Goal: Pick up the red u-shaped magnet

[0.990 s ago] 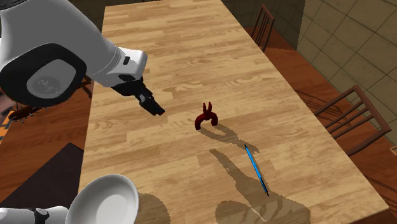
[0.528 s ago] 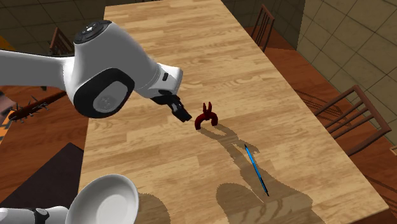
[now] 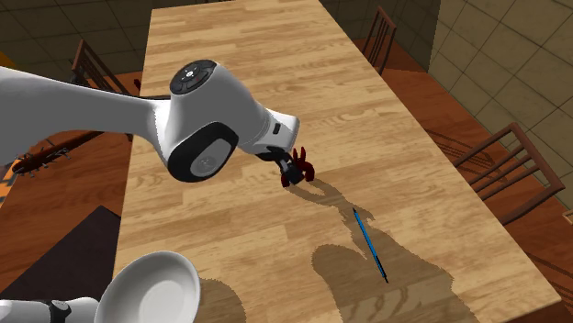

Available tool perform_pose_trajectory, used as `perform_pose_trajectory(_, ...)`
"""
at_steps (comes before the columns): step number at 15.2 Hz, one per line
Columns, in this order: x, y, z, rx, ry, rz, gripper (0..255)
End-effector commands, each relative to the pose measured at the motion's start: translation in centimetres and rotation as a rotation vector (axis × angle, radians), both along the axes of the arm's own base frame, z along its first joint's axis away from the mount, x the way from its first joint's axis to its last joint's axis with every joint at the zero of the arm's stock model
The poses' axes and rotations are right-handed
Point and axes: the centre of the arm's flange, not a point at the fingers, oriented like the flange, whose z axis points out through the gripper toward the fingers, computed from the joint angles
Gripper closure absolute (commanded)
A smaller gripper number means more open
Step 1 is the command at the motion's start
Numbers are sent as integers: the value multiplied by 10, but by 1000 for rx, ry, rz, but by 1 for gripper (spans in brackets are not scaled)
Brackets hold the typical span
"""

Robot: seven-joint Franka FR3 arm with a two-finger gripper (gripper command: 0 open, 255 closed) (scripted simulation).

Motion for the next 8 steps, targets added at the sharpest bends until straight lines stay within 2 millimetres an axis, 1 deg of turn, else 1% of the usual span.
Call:
perform_pose_trajectory(1,1,-1,-9,0,-2,-2,0)
perform_pose_trajectory(4,1,-1,-25,0,-2,-2,0)
perform_pose_trajectory(5,1,-1,-33,0,-2,-2,0)
perform_pose_trajectory(7,1,-1,-33,0,-2,-2,0)
perform_pose_trajectory(8,1,-1,-34,0,-2,-2,255)
